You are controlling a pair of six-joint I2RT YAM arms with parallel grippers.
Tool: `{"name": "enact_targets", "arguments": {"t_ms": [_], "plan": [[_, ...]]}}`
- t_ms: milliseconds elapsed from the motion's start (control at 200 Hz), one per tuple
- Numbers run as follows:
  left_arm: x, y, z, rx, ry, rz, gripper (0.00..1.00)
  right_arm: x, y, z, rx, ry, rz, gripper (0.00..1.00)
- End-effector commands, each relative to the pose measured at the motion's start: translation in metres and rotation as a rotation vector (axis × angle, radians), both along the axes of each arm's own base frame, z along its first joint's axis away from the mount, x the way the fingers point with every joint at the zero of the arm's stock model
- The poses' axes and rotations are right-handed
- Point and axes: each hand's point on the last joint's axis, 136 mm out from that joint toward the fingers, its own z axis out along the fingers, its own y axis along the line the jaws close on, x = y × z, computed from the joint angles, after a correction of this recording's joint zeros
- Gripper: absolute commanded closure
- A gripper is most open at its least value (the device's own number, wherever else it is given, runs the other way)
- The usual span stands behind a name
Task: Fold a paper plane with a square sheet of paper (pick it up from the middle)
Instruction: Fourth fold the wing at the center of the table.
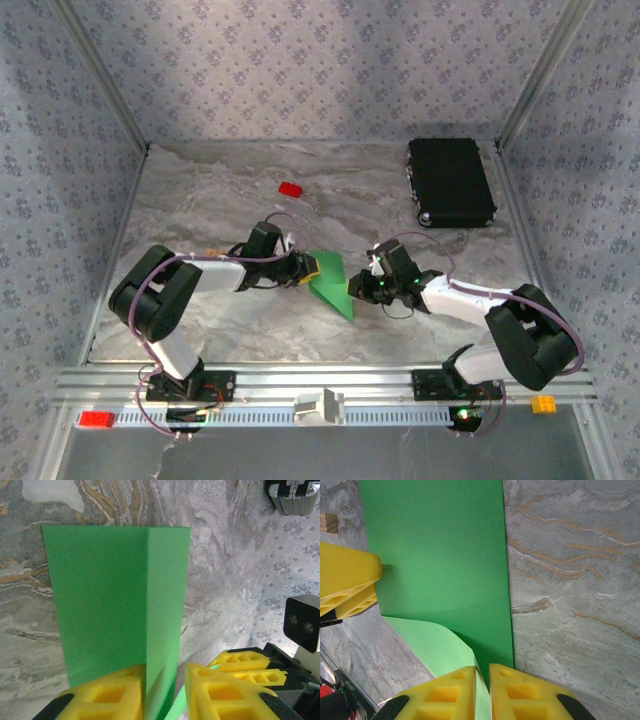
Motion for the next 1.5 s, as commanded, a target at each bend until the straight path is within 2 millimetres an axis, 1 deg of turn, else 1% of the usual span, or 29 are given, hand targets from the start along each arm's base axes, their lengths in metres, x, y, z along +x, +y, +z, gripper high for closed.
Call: {"name": "enact_targets", "arguments": {"t_ms": [0, 220, 300, 385, 470, 590, 655, 765, 854, 904, 979, 1104, 1159, 1224, 1274, 1424, 1494], "plan": [[0.007, -0.007, 0.012, -0.039, -0.022, -0.013, 0.76, -0.002, -0.002, -0.002, 0.002, 0.006, 0.000, 0.84], [0.007, -0.007, 0.009, -0.037, -0.014, -0.005, 0.85, -0.002, -0.003, -0.002, -0.002, 0.007, -0.005, 0.82], [0.008, -0.005, 0.009, -0.034, -0.015, 0.004, 0.89, -0.002, -0.006, 0.000, -0.013, 0.001, -0.015, 0.78], [0.008, -0.003, 0.009, -0.031, -0.013, 0.025, 0.93, -0.002, -0.015, 0.001, -0.055, -0.010, -0.036, 0.74], [0.008, -0.001, 0.011, -0.033, -0.017, 0.045, 0.95, -0.002, -0.026, 0.006, -0.114, -0.042, -0.051, 0.63], [0.008, 0.001, 0.014, -0.032, -0.023, 0.072, 0.96, -0.003, -0.036, 0.015, -0.188, -0.100, -0.043, 0.41], [0.008, 0.002, 0.015, -0.026, -0.023, 0.084, 0.96, -0.002, -0.038, 0.020, -0.216, -0.137, -0.038, 0.37], [0.008, 0.002, 0.016, -0.023, -0.027, 0.109, 0.97, 0.000, -0.036, 0.027, -0.272, -0.219, -0.032, 0.36], [0.007, -0.001, 0.019, -0.023, -0.032, 0.111, 0.97, -0.001, -0.022, 0.033, -0.323, -0.352, 0.027, 0.37], [0.007, -0.003, 0.020, -0.021, -0.033, 0.110, 0.97, -0.005, -0.015, 0.036, -0.379, -0.451, 0.082, 0.37], [0.005, -0.006, 0.020, -0.018, -0.035, 0.104, 0.96, -0.010, -0.004, 0.040, -0.417, -0.562, 0.140, 0.38], [0.004, -0.010, 0.021, -0.026, -0.034, 0.094, 0.95, -0.016, 0.007, 0.043, -0.495, -0.738, 0.220, 0.41], [0.005, -0.010, 0.022, -0.026, -0.036, 0.095, 0.95, -0.020, 0.010, 0.041, -0.538, -0.784, 0.266, 0.42], [0.005, -0.010, 0.023, -0.026, -0.037, 0.096, 0.95, -0.027, 0.020, 0.038, -0.565, -0.826, 0.341, 0.43], [0.004, -0.010, 0.023, -0.026, -0.037, 0.096, 0.94, -0.029, 0.024, 0.035, -0.603, -0.847, 0.370, 0.43], [0.004, -0.010, 0.025, -0.028, -0.039, 0.094, 0.94, -0.027, 0.031, 0.024, -0.726, -0.889, 0.400, 0.47], [0.004, -0.010, 0.025, -0.028, -0.039, 0.092, 0.94, -0.023, 0.030, 0.020, -0.776, -0.894, 0.376, 0.49]]}}
